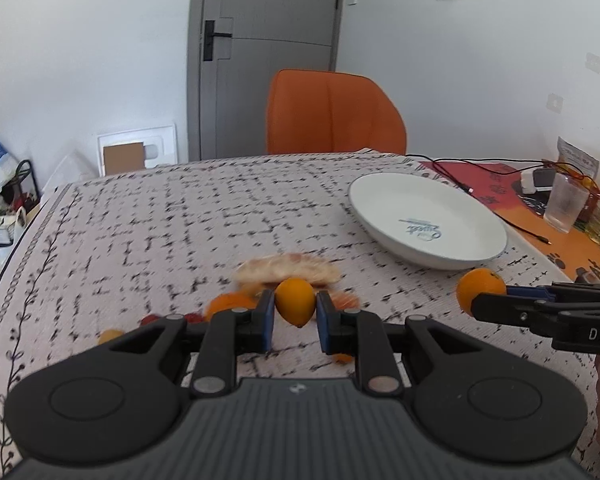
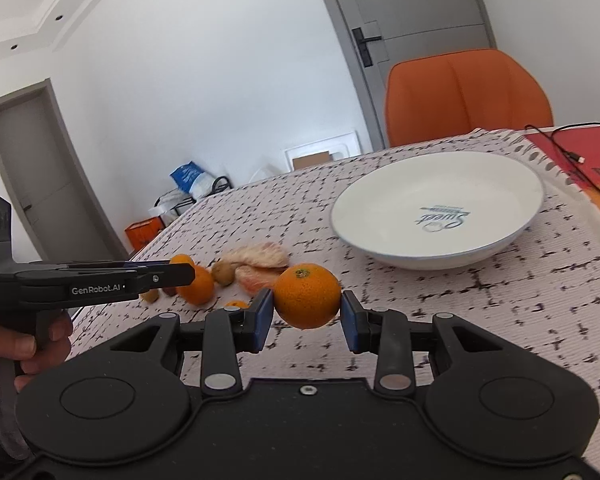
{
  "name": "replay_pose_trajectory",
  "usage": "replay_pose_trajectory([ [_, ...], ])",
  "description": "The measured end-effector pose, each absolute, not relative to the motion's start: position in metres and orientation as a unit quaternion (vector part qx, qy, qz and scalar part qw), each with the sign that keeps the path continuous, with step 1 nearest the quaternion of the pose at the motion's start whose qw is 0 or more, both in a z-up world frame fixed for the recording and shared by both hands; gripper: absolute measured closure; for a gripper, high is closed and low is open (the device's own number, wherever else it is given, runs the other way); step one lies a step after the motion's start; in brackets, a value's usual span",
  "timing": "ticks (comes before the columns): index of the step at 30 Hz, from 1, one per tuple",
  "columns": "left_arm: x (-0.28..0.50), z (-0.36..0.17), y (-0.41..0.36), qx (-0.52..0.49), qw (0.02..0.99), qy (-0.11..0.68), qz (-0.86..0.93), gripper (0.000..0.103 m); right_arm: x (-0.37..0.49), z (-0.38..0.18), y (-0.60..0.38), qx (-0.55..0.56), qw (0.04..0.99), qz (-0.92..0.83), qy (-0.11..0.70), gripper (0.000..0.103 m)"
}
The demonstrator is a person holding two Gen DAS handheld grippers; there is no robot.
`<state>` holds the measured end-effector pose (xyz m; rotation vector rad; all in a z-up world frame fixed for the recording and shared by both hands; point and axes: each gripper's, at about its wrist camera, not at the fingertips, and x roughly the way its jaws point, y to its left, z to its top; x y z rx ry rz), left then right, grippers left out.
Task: Organize fruits
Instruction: 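Carry both fruits over the white bowl and open both grippers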
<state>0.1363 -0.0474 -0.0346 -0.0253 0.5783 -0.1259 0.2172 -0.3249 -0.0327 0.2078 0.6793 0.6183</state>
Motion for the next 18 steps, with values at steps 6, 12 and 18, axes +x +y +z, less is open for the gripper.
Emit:
replay_pose_trajectory([
  [6, 0.145, -0.028, -0.064, -0.003, 0.957, 0.278, -0.078, 0.083, 0.220, -0.030, -0.339, 0.108, 0.898, 0.288, 0.316, 0.069],
  [12, 0.157, -0.022, -0.081, 0.012, 0.958, 0.270, -0.093, 0.082, 0.225, -0.030, -0.348, 0.108, 0.905, 0.272, 0.308, 0.069],
  [18, 0.172, -0.017, -0.094, 0.017, 0.960, 0.261, -0.103, 0.082, 0.234, -0.030, -0.359, 0.115, 0.911, 0.259, 0.301, 0.069],
])
